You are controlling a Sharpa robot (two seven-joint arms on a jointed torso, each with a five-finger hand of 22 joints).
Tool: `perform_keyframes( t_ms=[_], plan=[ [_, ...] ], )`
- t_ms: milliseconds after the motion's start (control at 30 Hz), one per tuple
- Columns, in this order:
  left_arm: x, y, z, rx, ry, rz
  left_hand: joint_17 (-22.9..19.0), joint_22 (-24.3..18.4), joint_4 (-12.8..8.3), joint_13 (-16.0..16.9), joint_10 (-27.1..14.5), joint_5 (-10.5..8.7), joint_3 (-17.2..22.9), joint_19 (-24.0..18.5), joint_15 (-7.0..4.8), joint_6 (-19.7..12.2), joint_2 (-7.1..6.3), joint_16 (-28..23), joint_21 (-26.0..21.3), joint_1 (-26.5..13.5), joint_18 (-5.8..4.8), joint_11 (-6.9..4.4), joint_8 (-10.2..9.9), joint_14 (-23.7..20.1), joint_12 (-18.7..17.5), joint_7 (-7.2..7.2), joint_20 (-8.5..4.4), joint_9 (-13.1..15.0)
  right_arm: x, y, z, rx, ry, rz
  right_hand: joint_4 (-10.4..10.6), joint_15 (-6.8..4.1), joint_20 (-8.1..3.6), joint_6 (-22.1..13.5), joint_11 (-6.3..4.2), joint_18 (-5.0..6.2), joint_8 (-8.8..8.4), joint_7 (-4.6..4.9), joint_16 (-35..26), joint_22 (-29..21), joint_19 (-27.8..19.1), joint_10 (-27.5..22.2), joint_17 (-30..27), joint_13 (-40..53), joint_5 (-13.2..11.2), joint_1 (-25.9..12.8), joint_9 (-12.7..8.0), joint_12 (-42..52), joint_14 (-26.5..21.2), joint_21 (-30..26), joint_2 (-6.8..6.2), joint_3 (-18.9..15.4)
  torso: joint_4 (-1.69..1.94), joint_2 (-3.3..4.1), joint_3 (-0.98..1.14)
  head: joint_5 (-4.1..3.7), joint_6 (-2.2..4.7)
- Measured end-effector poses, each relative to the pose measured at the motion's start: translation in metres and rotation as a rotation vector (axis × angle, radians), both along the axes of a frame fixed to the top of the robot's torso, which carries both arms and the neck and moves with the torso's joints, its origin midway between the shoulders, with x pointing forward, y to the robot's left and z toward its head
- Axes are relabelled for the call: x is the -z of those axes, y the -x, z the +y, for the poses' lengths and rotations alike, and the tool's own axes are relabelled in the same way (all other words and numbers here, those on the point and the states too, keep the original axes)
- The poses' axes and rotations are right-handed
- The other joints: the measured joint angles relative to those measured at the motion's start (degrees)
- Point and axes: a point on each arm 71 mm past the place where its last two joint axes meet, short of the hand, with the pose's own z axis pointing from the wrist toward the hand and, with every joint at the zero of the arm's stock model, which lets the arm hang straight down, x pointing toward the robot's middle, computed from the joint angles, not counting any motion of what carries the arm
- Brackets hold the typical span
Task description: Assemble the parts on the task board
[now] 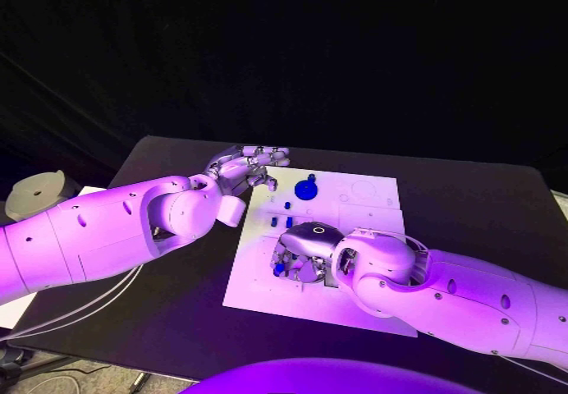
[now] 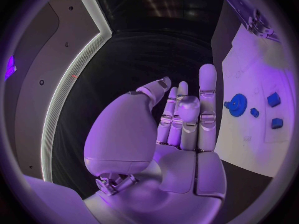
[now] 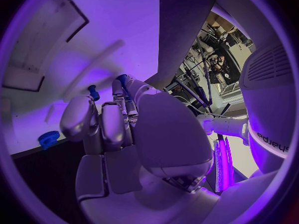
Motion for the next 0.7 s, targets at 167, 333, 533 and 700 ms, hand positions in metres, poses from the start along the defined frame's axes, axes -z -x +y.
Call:
perform_keyframes(
  t_ms=[167, 333, 533, 700],
  plan=[
    [0.0000, 0.0000, 0.0000, 0.000, 0.000, 0.000, 0.00, 0.00, 0.00, 0.00, 0.00, 0.00, 0.00, 0.00, 0.00, 0.00, 0.00, 0.00, 0.00, 0.00, 0.00, 0.00, 0.00, 0.00, 0.00, 0.00, 0.00, 0.00, 0.0002, -0.0005, -0.0002, 0.002, 0.002, -0.001, -0.16, 0.00, 0.00, -0.19, -0.08, 0.00, -0.07, 0.31, 0.00, 0.00, 0.00, 0.09, 0.00, -0.07, 0.00, -0.94, 0.01, -0.69, 0.00, 0.00, -0.94, 0.16, -0.02, -0.02, -0.02, 0.03, -0.01],
    [0.0001, 0.0000, 0.0000, 0.000, 0.000, 0.001, 0.00, 0.00, 0.00, 0.00, 0.00, 0.00, 0.00, 0.00, 0.00, 0.00, 0.00, 0.00, 0.00, 0.00, -0.01, 0.00, 0.00, 0.00, 0.00, 0.00, 0.00, 0.00, 0.0023, -0.0008, -0.0011, 0.008, 0.008, 0.002, 0.43, 0.98, 0.84, -5.18, 1.15, 0.00, -0.04, 1.28, 0.13, -0.77, -0.42, -4.21, -0.16, -0.24, 0.02, -3.58, -0.58, -1.33, 0.11, -0.14, -2.72, -0.46, -0.04, -0.03, -0.05, -0.01, 0.02],
    [0.0001, 0.0001, 0.0001, 0.001, 0.000, 0.001, 0.00, 0.00, 0.00, 0.00, 0.00, 0.00, 0.00, 0.00, 0.00, 0.00, 0.00, 0.00, 0.00, 0.00, 0.00, 0.00, 0.00, 0.00, 0.00, 0.00, 0.00, 0.00, 0.0021, -0.0015, -0.0014, 0.013, 0.004, 0.000, -0.23, 1.77, 1.98, -11.45, 2.16, 0.00, -0.05, 1.33, 0.45, -3.30, -1.56, -12.11, -0.53, -0.19, 0.02, -4.72, -0.64, -1.11, -0.03, -2.08, -3.73, -4.16, -0.02, -0.04, -0.05, -0.07, 0.06],
    [0.0001, 0.0002, 0.0001, 0.001, 0.000, 0.002, 0.00, 0.00, 0.00, 0.00, 0.00, 0.00, 0.00, 0.00, 0.00, 0.00, 0.00, 0.00, 0.00, 0.00, 0.00, 0.00, 0.00, 0.00, 0.00, 0.00, 0.00, 0.00, 0.0027, -0.0019, -0.0034, 0.024, -0.008, -0.006, -0.61, 1.95, 1.84, -12.33, 2.65, -0.01, -0.05, 0.83, 0.11, -5.00, -2.27, -14.14, -1.10, -0.02, 0.02, -5.01, -0.56, -0.82, 0.10, -3.10, -3.44, -6.03, 0.02, -0.04, -0.05, -0.16, 0.12]
  ],
)
